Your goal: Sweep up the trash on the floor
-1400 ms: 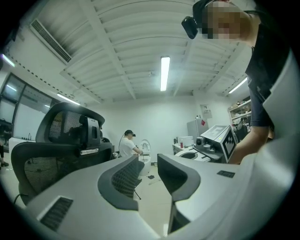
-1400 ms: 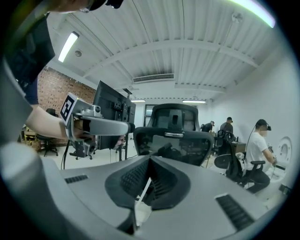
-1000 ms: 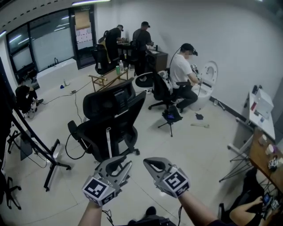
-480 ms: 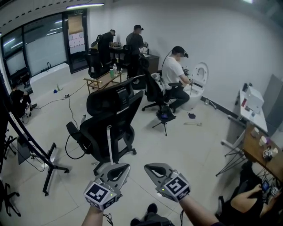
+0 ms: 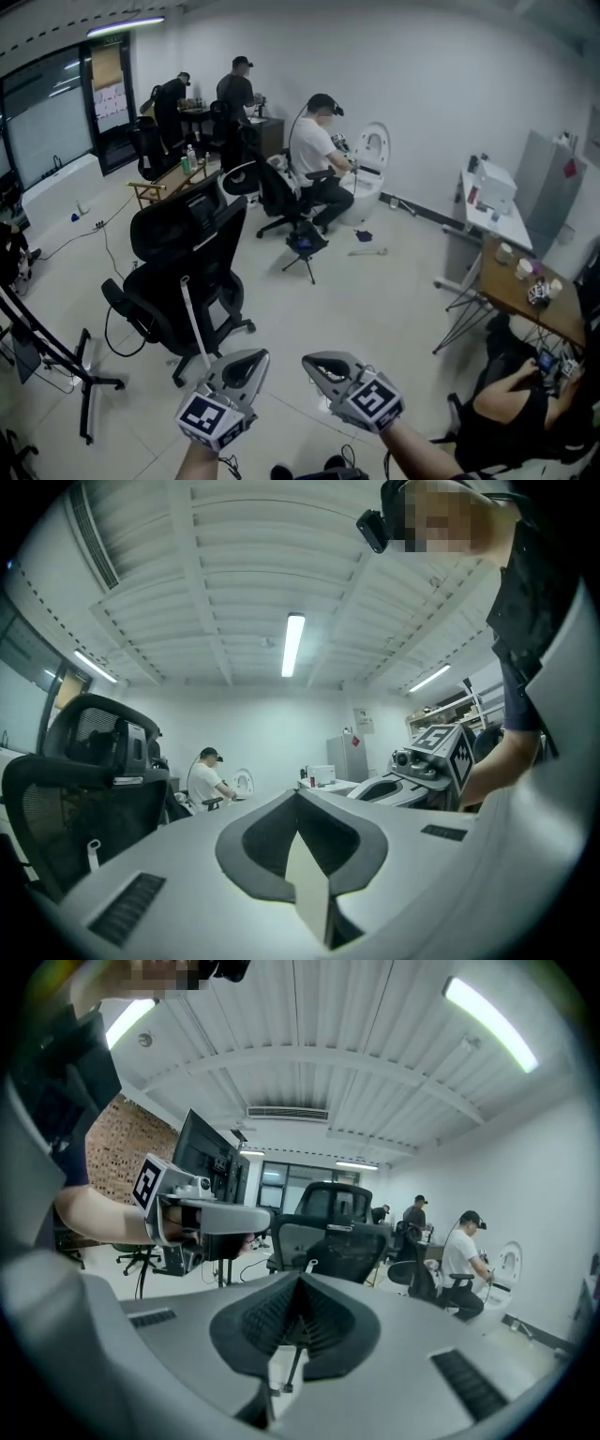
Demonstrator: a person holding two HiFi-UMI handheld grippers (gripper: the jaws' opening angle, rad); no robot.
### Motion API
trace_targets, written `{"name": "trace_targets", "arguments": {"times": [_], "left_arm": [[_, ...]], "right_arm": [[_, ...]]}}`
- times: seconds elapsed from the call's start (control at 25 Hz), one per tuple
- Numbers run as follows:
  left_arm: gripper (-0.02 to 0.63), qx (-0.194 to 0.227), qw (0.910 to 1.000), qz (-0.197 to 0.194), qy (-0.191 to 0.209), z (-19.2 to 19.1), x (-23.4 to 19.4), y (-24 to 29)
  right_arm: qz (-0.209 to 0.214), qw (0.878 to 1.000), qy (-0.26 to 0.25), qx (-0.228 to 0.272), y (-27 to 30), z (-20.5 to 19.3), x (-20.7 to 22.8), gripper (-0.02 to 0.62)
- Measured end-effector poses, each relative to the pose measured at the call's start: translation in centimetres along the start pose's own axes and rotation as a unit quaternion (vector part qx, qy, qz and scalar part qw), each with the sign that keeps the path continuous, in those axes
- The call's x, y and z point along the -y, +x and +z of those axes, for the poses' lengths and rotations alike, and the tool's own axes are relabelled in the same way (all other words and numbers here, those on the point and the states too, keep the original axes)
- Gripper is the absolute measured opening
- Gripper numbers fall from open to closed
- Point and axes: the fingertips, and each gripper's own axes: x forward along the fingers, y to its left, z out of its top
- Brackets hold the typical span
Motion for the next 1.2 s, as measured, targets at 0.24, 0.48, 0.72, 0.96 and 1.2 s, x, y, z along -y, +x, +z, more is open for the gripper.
{"name": "trace_targets", "arguments": {"times": [0.24, 0.48, 0.72, 0.96, 1.2], "left_arm": [[0.0, -0.005, 0.9999, -0.011, 0.005, 0.1, 2.8, 4.0], [0.0, -0.016, 0.9998, -0.004, 0.007, 0.1, 5.1, 7.2], [0.0, -0.02, 0.9997, 0.011, 0.007, -0.2, 5.4, 8.3], [0.0, -0.025, 0.9993, 0.026, 0.006, -0.6, 5.0, 8.3], [0.0, -0.022, 0.999, 0.039, 0.003, -0.6, 3.8, 7.4]], "right_arm": [[-0.008, 1.0, 0.007, 0.0, -3.4, -0.8, 3.2, 0.008], [-0.001, 1.0, 0.009, 0.013, -5.7, -1.4, 6.1, 0.008], [0.014, 1.0, 0.003, 0.01, -5.7, -2.1, 7.0, 0.008], [0.024, 1.0, 0.001, 0.007, -5.3, -2.2, 7.2, 0.008], [0.041, 0.999, -0.006, 0.009, -4.1, -1.8, 6.6, 0.009]]}}
